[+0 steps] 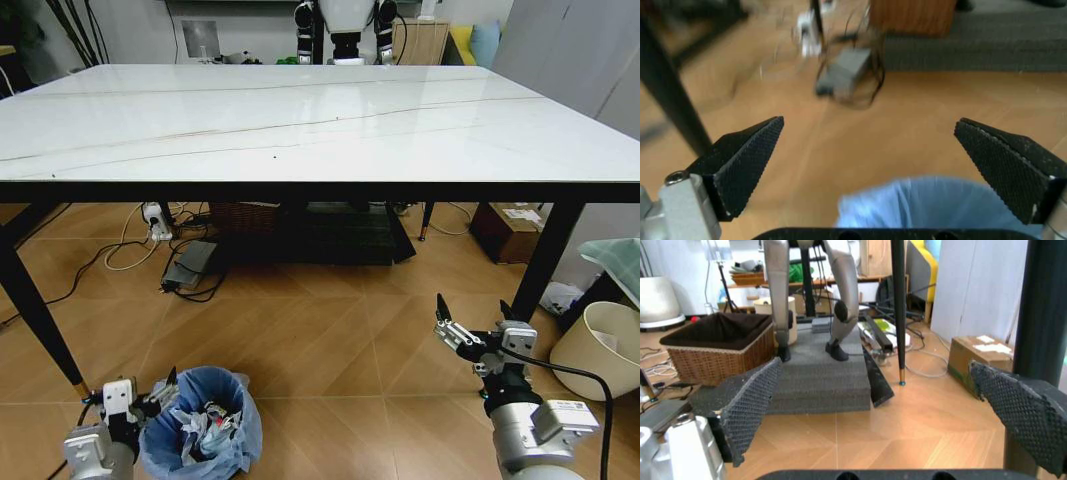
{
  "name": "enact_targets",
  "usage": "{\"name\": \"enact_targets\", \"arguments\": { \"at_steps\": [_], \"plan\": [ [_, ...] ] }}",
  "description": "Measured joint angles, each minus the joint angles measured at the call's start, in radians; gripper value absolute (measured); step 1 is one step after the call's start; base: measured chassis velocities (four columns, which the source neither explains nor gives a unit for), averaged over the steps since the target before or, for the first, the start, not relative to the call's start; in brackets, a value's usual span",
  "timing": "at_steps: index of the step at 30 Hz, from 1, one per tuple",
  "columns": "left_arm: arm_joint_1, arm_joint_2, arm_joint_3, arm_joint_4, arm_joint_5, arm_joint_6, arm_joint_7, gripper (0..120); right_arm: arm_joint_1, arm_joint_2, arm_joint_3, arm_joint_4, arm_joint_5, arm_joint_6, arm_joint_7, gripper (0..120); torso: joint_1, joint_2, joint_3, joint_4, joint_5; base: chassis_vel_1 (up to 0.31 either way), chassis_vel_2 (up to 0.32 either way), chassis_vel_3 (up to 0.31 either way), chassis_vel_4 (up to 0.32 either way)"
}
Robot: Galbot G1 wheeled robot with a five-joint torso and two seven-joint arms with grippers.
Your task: Pick up the trash bin and place the trash from the table into it.
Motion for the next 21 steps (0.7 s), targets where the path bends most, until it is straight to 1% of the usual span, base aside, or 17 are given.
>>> {"name": "enact_targets", "arguments": {
  "at_steps": [1,2,4,5,7,9,10,12,13,16,21],
  "plan": [
    [0.0,0.0,0.0,0.0,0.0,0.0,0.0,100,0.0,0.0,0.0,0.0,0.0,0.0,0.0,100,0.0,0.0,0.0,0.0,0.0,0.0,0.0,0.0,0.0],
    [0.006,0.0,-0.006,-0.013,0.057,-0.023,0.031,100,-0.003,0.003,-0.004,0.0,0.0,-0.006,0.004,100,0.0,0.0,0.0,0.0,-0.0001,0.0,0.0,0.0,0.0],
    [0.014,-0.001,-0.011,-0.034,0.134,-0.049,0.066,100,-0.01,0.011,-0.011,0.0,-0.001,-0.013,0.008,100,0.0,0.0,0.0,0.0,0.0,0.0,0.0,0.0,0.0],
    [0.014,-0.001,-0.011,-0.034,0.134,-0.049,0.066,100,-0.01,0.011,-0.011,0.0,-0.001,-0.013,0.008,100,0.0,0.0,0.0,0.0,0.0,0.0,0.0,0.0,0.0],
    [0.02,-0.004,0.002,-0.073,0.172,-0.059,0.077,100,-0.019,0.023,-0.025,0.0,-0.013,-0.013,0.013,100,0.0,0.0,0.0,0.0,-0.0001,0.0,0.0,0.0,0.0],
    [0.023,-0.003,0.014,-0.104,0.177,-0.059,0.091,100,-0.027,0.029,-0.037,0.0,-0.021,-0.012,0.015,100,0.0,0.0,0.0,0.0,-0.0001,0.0,0.0,0.0,0.0],
    [0.023,-0.003,0.014,-0.104,0.177,-0.059,0.091,100,-0.027,0.029,-0.037,0.0,-0.021,-0.012,0.015,100,0.0,0.0,0.0,0.0,-0.0001,0.0,0.0,0.0,0.0],
    [0.026,0.007,0.017,-0.139,0.185,-0.062,0.125,100,-0.029,0.034,-0.046,0.0,-0.032,-0.009,0.015,100,0.0,0.0,0.0,0.0,-0.0001,0.0,0.0,0.0,0.0],
    [0.026,0.007,0.017,-0.139,0.185,-0.062,0.125,100,-0.029,0.034,-0.046,0.0,-0.032,-0.009,0.015,100,0.0,0.0,0.0,0.0,-0.0001,0.0,0.0,0.0,0.0],
    [0.028,0.021,0.021,-0.177,0.183,-0.056,0.147,100,-0.028,0.035,-0.045,0.0,-0.037,0.004,0.015,100,0.0,0.0,0.0,0.0,0.0,0.0,0.0,0.0,0.0],
    [0.024,0.022,0.03,-0.189,0.177,-0.041,0.14,100,-0.026,0.035,-0.042,0.0,-0.051,0.008,0.015,100,0.0,0.0,0.0,0.0,0.0,0.0,0.0,0.0,0.0]
  ]
}}
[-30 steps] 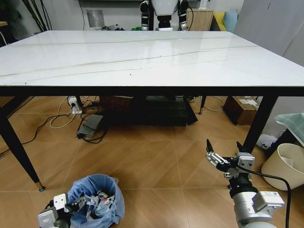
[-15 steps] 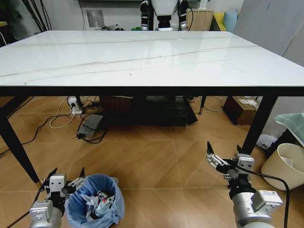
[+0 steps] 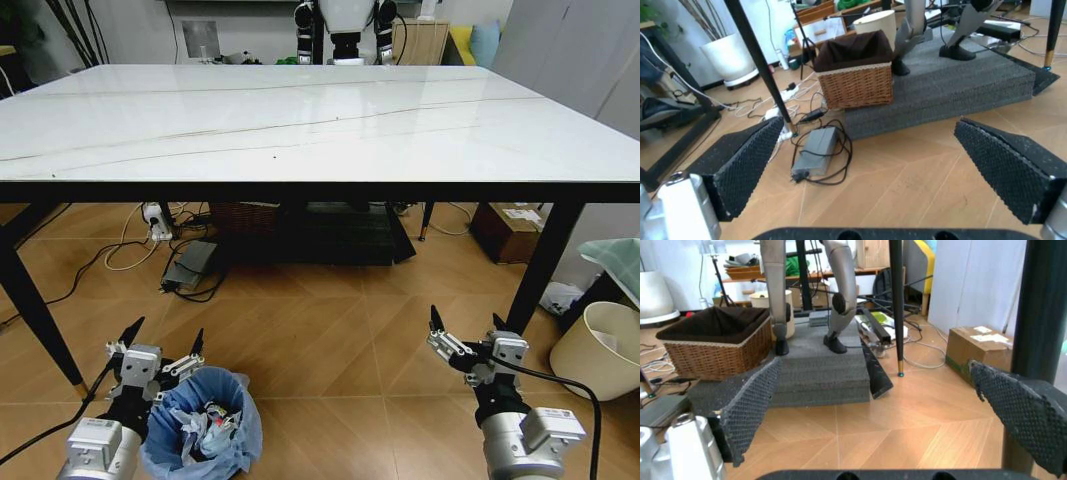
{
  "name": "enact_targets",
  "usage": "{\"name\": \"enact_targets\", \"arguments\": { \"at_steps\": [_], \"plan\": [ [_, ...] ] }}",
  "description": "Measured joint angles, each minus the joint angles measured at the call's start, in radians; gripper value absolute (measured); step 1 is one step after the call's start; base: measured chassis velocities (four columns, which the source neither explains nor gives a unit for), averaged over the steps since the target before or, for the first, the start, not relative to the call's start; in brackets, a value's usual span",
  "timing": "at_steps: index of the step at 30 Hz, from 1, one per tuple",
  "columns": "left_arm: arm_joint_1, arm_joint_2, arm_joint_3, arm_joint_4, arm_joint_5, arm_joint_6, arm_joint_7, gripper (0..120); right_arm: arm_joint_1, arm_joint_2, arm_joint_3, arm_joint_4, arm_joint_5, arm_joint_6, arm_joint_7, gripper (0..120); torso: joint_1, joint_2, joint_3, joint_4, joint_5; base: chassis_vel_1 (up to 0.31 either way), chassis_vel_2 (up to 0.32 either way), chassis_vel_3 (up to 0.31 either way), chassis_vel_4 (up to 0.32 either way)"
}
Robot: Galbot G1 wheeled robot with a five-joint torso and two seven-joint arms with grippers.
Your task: Pick up the trash bin and place the trash from the table into it.
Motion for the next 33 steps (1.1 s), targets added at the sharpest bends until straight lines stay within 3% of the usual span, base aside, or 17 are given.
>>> {"name": "enact_targets", "arguments": {
  "at_steps": [33],
  "plan": [
    [-0.001,0.0,0.002,0.004,-0.007,0.005,-0.009,100,0.001,0.001,0.001,0.0,-0.003,0.001,0.0,100,0.0,0.0,0.0,0.0,0.0,0.0,0.0,0.0,0.0]
  ]
}}
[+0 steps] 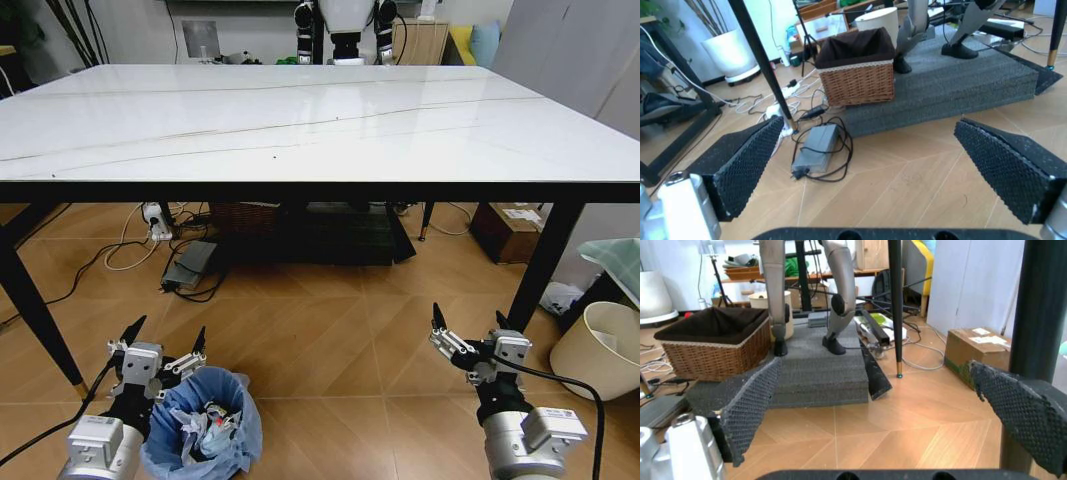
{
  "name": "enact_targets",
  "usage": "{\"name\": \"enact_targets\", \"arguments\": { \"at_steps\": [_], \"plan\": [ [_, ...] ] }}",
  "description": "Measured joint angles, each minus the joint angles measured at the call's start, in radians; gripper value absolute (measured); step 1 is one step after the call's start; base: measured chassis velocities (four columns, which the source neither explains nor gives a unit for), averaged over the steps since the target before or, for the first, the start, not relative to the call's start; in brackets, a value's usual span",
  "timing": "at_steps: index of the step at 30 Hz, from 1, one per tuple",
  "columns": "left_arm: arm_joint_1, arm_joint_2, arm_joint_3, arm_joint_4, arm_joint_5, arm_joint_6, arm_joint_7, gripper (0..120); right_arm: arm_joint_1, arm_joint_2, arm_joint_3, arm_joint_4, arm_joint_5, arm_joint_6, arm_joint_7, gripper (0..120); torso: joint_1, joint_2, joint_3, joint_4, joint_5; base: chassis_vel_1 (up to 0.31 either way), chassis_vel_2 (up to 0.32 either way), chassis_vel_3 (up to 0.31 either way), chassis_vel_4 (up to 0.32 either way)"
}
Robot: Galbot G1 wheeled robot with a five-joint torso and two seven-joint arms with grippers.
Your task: Pick up the trash bin and place the trash from the table into it.
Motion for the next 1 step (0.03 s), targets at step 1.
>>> {"name": "enact_targets", "arguments": {
  "at_steps": [1],
  "plan": [
    [0.0,0.0,0.0,0.0,0.0,0.0,0.0,100,0.0,0.0,0.0,0.0,0.0,0.0,0.0,100,0.0,0.0,0.0,0.0,0.0,0.0,0.0,0.0,0.0]
  ]
}}
